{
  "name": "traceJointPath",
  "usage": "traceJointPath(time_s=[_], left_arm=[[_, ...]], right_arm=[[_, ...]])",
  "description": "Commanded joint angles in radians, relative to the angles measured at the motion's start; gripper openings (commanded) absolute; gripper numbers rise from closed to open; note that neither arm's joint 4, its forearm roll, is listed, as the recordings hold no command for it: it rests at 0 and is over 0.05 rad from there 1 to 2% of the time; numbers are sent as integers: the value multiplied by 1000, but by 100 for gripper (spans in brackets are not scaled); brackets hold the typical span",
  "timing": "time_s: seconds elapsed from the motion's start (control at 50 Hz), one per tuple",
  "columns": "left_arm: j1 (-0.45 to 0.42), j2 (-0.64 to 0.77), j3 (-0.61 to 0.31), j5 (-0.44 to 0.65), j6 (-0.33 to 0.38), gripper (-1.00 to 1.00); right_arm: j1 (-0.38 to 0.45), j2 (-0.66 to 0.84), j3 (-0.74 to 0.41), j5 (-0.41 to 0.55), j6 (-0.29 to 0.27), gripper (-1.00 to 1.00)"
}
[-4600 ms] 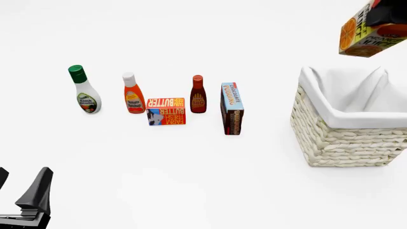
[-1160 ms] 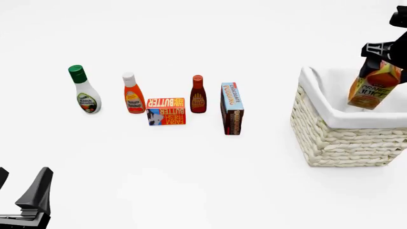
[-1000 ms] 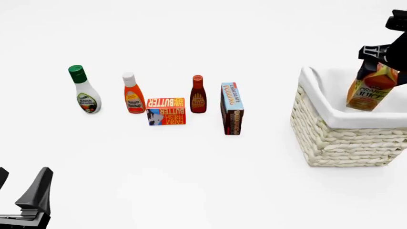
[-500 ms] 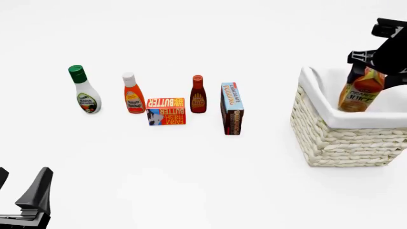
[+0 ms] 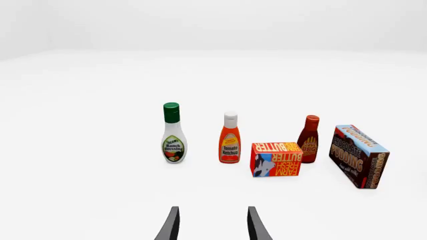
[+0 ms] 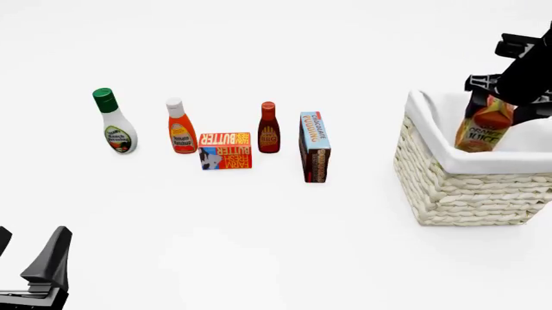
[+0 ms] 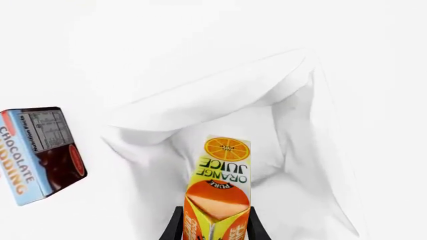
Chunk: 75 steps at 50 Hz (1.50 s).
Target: Pick the orange juice and place it in the basket.
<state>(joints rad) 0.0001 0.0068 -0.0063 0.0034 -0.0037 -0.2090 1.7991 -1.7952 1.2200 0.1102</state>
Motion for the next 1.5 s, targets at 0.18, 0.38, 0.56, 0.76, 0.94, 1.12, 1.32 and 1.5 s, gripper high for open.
traceJointPath(time_s=[0.18,0.38,0.56,0.76,0.94,1.12,1.32,1.5], left_arm=[[0,-2,1,1,1,100],[0,-2,1,1,1,100],[0,-2,1,1,1,100],[0,-2,1,1,1,100],[0,-2,1,1,1,100],[0,-2,1,1,1,100],[0,-2,1,1,1,100],[0,-3,1,1,1,100]], right_arm=[[-10,17,-5,0,15,-100],[-23,28,-5,0,0,-100],[-27,36,-4,0,-4,-100],[-36,44,-3,0,-13,-100],[-39,53,-3,0,-12,100],[-40,56,-3,0,-14,100],[-41,51,-12,0,-27,100],[-36,40,-13,0,-27,100]])
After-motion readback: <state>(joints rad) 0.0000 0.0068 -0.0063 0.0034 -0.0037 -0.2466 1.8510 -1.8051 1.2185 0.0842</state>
